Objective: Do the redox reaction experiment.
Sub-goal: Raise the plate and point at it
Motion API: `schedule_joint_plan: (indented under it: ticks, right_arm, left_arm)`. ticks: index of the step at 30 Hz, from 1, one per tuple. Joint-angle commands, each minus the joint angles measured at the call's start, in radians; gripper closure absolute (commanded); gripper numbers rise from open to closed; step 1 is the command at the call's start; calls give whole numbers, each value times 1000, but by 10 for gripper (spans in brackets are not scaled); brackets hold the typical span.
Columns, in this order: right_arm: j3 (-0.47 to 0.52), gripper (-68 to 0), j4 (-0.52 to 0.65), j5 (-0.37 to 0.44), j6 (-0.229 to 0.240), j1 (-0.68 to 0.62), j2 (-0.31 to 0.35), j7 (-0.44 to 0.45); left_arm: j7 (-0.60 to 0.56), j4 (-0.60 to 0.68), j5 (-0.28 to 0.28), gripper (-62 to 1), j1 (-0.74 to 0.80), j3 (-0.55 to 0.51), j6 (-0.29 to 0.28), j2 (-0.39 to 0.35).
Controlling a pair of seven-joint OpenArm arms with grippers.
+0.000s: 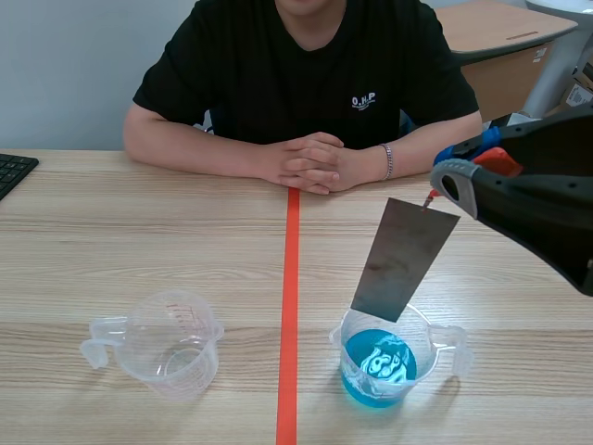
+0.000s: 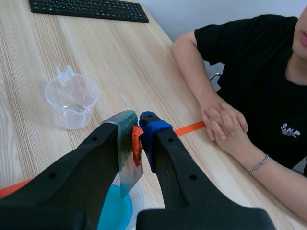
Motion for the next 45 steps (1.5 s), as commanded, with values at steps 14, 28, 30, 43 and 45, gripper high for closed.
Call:
schedule_joint_plan:
  ticks: [14, 28, 30, 43, 45]
  right_arm:
    - [70, -15, 71, 175, 6, -4, 10, -138]
    - [120, -15, 85, 301, 6, -4, 10, -244]
    - [120, -15, 87, 306, 6, -4, 10, -251]
    - [120, -15, 87, 320, 6, -4, 10, -261]
    - [120, -15, 87, 320, 6, -4, 10, -261]
  left_arm:
    - [-6, 16, -6, -46, 0, -5, -2, -6]
    - [-6, 16, -6, -46, 0, -5, -2, -6]
    - [-6, 16, -6, -46, 0, -5, -2, -6]
    - [-19, 16, -14, -46, -117, -3, -7, -111]
    - [-21, 16, -14, -46, -163, -2, -10, -144]
